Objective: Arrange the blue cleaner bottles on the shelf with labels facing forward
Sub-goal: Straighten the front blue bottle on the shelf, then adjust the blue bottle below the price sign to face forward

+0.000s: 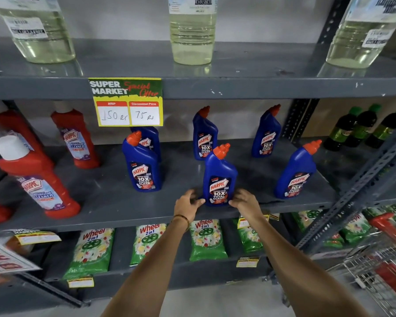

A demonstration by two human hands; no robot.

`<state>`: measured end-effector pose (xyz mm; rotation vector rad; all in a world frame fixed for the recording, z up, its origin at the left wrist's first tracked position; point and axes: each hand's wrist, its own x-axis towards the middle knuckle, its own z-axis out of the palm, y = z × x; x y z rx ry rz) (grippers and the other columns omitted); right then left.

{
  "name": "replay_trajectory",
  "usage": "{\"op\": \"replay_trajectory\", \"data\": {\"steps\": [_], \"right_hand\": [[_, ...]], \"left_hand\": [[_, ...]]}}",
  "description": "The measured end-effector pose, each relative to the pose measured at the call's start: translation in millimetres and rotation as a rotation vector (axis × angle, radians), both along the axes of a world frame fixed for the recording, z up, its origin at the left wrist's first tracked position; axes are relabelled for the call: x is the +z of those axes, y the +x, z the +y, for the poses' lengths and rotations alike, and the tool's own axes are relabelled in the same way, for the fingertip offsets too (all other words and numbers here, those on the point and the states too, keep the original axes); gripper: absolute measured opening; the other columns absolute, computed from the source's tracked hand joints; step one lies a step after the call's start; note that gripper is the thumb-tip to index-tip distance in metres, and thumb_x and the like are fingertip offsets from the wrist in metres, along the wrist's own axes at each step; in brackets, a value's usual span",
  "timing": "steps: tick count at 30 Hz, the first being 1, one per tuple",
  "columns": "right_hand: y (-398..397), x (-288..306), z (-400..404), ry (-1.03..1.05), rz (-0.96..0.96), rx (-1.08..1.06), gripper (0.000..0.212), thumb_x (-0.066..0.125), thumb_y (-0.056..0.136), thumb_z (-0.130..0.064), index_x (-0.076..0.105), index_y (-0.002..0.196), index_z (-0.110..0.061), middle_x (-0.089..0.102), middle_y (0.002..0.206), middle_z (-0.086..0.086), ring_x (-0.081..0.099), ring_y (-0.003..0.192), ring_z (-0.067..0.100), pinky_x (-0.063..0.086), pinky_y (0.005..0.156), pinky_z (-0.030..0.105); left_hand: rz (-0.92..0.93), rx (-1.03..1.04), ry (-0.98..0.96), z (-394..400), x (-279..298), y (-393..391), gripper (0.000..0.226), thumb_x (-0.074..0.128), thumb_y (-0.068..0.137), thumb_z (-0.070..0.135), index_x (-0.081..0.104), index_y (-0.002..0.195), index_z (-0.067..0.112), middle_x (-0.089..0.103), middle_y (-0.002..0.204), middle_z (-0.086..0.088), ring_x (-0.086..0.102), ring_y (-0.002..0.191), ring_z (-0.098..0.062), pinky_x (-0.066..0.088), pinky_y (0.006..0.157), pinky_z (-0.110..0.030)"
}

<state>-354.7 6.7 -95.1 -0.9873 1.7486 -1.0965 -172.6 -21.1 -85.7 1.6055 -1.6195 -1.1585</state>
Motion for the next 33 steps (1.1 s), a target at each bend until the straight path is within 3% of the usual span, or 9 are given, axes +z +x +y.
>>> {"op": "replay_trajectory", "data": {"steps": [5, 11, 15, 19, 25, 27, 29, 33], "right_hand": [[30.9, -0.6, 14.8, -0.048, 0.19, -0.172, 0.028, 0.063, 0.079, -0.001, 0.06, 0.107, -0.002, 0.069, 0.106, 0.012, 0.063, 0.098, 0.022, 0.048, 0.088, 0.034], [84.1, -6.7, 34.3, -0.051, 0.33, -0.333, 0.027, 0.058, 0.085, -0.009, 0.06, 0.111, -0.002, 0.068, 0.109, 0.018, 0.062, 0.1, 0.033, 0.045, 0.08, 0.032], [122.9, -5.1, 35.8, -0.064, 0.326, -0.139, 0.022, 0.063, 0.083, -0.009, 0.064, 0.103, 0.0, 0.067, 0.107, 0.015, 0.061, 0.102, 0.028, 0.04, 0.078, 0.025], [158.7, 5.7, 14.5, -0.065, 0.285, 0.006, 0.03, 0.066, 0.082, -0.013, 0.063, 0.109, -0.001, 0.069, 0.11, 0.014, 0.063, 0.103, 0.022, 0.041, 0.079, 0.021], [194.2, 16.9, -36.3, -0.048, 0.238, 0.125, 0.039, 0.064, 0.084, -0.018, 0.058, 0.12, -0.005, 0.065, 0.119, 0.015, 0.059, 0.113, 0.024, 0.046, 0.09, 0.028], [201.4, 17.5, -50.0, -0.032, 0.235, 0.152, 0.042, 0.062, 0.085, -0.018, 0.054, 0.124, -0.005, 0.063, 0.124, 0.015, 0.057, 0.116, 0.025, 0.044, 0.097, 0.033], [206.9, 17.4, -62.7, -0.007, 0.189, 0.172, 0.051, 0.06, 0.087, -0.019, 0.044, 0.134, -0.006, 0.055, 0.135, 0.013, 0.052, 0.123, 0.024, 0.04, 0.1, 0.03], [210.1, 15.7, -81.1, 0.013, 0.16, 0.218, 0.054, 0.055, 0.09, -0.018, 0.035, 0.139, -0.009, 0.049, 0.14, 0.01, 0.048, 0.126, 0.022, 0.036, 0.095, 0.023]], "left_hand": [[0.035, -0.004, 0.02, 2.3, 1.4, 39.9, 0.048, 0.064, 0.084, 0.018, 0.05, 0.127, 0.004, 0.06, 0.127, -0.016, 0.058, 0.114, -0.027, 0.044, 0.104, -0.037], [0.0, -0.036, 0.043, 2.7, 1.4, 106.6, 0.049, 0.064, 0.084, 0.019, 0.049, 0.128, 0.003, 0.059, 0.129, -0.018, 0.057, 0.117, -0.027, 0.041, 0.106, -0.035], [-0.019, 0.004, 0.039, -3.3, 2.9, 140.2, 0.05, 0.064, 0.084, 0.022, 0.05, 0.127, 0.002, 0.059, 0.128, -0.018, 0.057, 0.117, -0.028, 0.041, 0.105, -0.036], [-0.009, 0.066, 0.03, -17.5, 3.2, 163.9, 0.048, 0.065, 0.083, 0.024, 0.052, 0.124, 0.003, 0.062, 0.124, -0.018, 0.058, 0.116, -0.03, 0.043, 0.104, -0.042], [-0.025, 0.135, -0.006, -39.8, 12.5, 179.8, 0.042, 0.062, 0.085, 0.023, 0.055, 0.122, 0.003, 0.063, 0.124, -0.017, 0.057, 0.115, -0.031, 0.044, 0.099, -0.038], [-0.052, 0.127, 0.002, -47.0, 13.8, 181.7, 0.042, 0.06, 0.086, 0.024, 0.054, 0.122, 0.003, 0.061, 0.126, -0.018, 0.055, 0.118, -0.033, 0.043, 0.099, -0.038], [-0.064, 0.125, 0.031, -56.0, 13.8, 183.7, 0.049, 0.059, 0.087, 0.027, 0.049, 0.129, 0.004, 0.057, 0.132, -0.017, 0.052, 0.122, -0.032, 0.042, 0.102, -0.038], [-0.082, 0.102, 0.061, -69.0, 15.9, 183.5, 0.058, 0.058, 0.088, 0.028, 0.038, 0.136, 0.004, 0.049, 0.14, -0.016, 0.046, 0.129, -0.029, 0.038, 0.105, -0.037]]}}
